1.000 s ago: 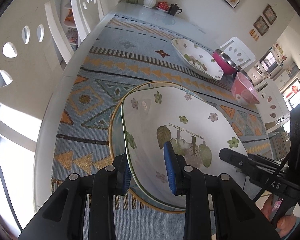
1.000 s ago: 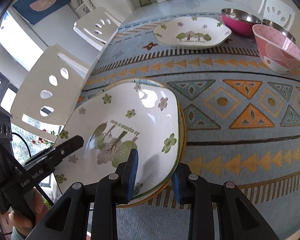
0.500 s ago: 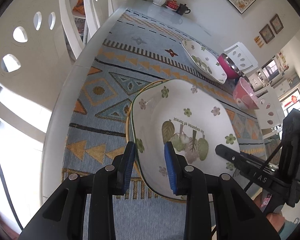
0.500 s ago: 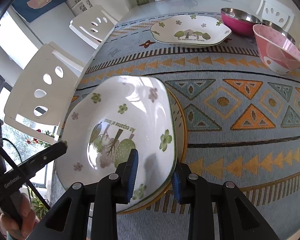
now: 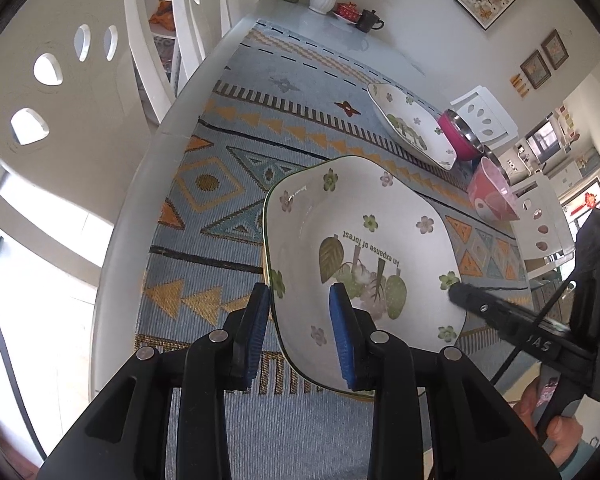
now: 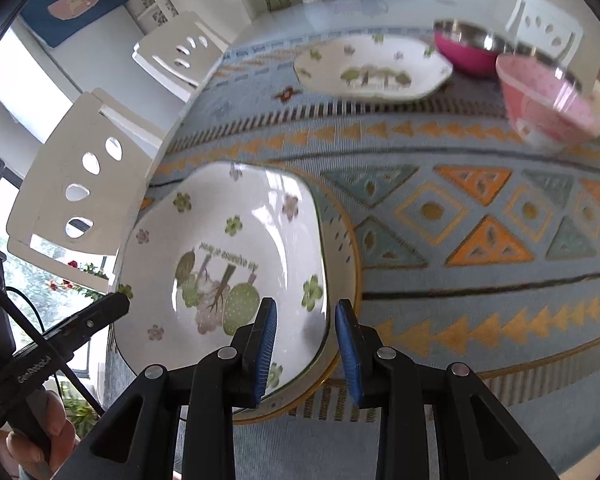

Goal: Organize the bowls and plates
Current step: 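Lower the leaf-print plate onto the round plate and open both grippers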

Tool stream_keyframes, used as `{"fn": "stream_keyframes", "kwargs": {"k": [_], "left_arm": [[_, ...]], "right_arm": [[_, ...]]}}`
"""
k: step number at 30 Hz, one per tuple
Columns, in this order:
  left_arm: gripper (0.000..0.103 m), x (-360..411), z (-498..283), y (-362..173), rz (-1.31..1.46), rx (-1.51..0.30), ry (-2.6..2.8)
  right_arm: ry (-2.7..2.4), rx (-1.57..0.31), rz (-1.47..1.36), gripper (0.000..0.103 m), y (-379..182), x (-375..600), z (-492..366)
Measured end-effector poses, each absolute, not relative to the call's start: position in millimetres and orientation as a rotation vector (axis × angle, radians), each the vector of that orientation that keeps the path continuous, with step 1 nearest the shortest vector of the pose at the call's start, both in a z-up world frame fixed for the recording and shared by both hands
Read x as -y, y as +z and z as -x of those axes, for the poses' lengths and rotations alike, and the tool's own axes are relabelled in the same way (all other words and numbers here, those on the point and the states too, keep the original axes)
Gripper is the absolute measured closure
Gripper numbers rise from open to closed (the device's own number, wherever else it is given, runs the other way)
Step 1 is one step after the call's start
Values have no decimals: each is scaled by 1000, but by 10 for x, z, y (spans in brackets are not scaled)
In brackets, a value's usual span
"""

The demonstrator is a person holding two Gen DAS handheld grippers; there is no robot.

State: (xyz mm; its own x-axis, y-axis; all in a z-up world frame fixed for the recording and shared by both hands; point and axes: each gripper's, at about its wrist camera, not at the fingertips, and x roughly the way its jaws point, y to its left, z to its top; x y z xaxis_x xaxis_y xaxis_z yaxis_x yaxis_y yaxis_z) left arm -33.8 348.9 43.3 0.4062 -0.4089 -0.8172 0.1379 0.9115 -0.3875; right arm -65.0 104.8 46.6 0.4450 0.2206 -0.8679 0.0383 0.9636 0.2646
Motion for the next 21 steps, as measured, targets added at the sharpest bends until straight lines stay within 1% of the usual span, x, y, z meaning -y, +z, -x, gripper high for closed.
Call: {"fn": "stream_keyframes", "kwargs": {"k": [2,13,21], "left_arm": [[71,-3489,333,431,288,-1107,-368],[71,-3325,321,454,229,-1116,-402],[71,-3536,294,574,263,-1108,-374]], "right_arm": [[104,-1087,-243,74,545,-1045,660],[91,-1108,-280,74,570,-1022,708],[83,-1093,-304,74,691,-942,696]]}}
